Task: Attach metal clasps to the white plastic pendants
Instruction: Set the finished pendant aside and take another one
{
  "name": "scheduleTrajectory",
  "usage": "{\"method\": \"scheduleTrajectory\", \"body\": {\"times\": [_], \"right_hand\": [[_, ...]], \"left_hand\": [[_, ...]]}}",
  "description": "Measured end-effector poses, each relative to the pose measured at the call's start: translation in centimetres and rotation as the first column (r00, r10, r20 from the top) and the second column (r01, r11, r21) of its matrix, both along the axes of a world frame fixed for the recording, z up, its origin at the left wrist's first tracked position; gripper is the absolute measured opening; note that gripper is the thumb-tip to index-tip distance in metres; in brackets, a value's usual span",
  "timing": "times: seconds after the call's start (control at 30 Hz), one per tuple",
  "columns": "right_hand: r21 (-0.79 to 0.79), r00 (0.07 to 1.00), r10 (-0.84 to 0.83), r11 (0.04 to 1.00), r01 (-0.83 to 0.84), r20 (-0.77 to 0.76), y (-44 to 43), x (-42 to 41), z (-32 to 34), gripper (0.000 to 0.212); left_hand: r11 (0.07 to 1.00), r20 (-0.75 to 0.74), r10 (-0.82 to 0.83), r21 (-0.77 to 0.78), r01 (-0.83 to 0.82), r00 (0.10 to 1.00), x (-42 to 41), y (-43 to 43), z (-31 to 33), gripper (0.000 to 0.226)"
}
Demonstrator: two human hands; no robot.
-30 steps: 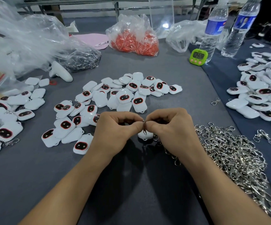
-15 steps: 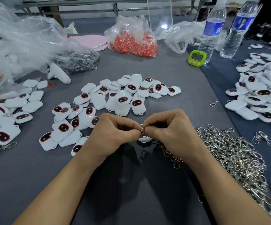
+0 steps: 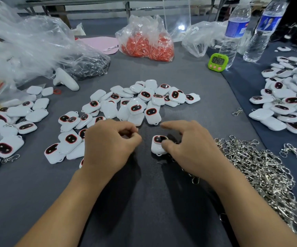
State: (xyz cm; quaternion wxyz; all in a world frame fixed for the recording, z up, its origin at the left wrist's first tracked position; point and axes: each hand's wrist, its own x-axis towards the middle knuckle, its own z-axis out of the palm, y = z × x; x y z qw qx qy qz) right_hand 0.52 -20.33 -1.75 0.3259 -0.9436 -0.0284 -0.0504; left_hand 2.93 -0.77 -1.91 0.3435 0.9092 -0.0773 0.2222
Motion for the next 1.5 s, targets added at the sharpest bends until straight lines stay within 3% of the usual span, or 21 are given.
{"method": "scheduleTrajectory", "body": {"times": [0.07, 0.17, 0.33, 0.5, 0.6, 0.93, 1.37, 1.5], "right_hand": [[-0.166, 0.997, 0.071, 0.983, -0.075, -0.025, 0.3, 0.0, -0.1, 0.040], [-0.133, 0.996, 0.092, 0.987, -0.093, -0.013, 0.3, 0.0, -0.1, 0.031], [0.221, 0.995, -0.087, 0.972, 0.075, 0.046, 0.0, 0.1, -0.2, 0.030], [0.404, 0.989, -0.149, 0.903, 0.146, -0.025, 0.1, 0.4, -0.3, 0.024], [0.355, 0.991, -0.127, 0.925, 0.135, -0.047, 0.5, 0.5, -0.6, 0.022], [0.291, 0.996, -0.068, 0.953, 0.083, -0.062, 0.2, 0.8, -0.6, 0.022], [0.385, 0.993, -0.028, 0.920, 0.071, -0.117, -0.2, 0.7, -0.4, 0.022], [0.341, 0.992, -0.078, 0.934, 0.108, -0.100, 0.2, 0.6, -0.9, 0.021]], "left_hand": [[0.967, 0.017, 0.014, 0.254, -0.017, 1.000, 0.1, 0.1, -0.3, 0.000], [0.913, -0.074, -0.062, 0.398, 0.087, 0.995, 0.2, -0.7, -0.6, 0.007], [0.944, -0.214, -0.168, 0.247, 0.220, 0.962, 0.2, -1.6, -0.6, 0.011], [0.946, -0.255, -0.244, 0.151, 0.288, 0.936, 0.4, -1.5, -0.7, 0.009], [0.931, -0.260, -0.285, 0.154, 0.331, 0.923, 0.3, -1.5, -0.7, 0.020], [0.918, -0.141, -0.298, 0.230, 0.324, 0.944, -0.3, -1.9, -0.8, 0.011], [0.941, -0.136, -0.187, 0.261, 0.217, 0.973, -0.8, -2.5, -0.9, 0.011], [0.954, -0.164, -0.138, 0.244, 0.176, 0.977, -0.6, -2.6, -0.8, 0.013]]}}
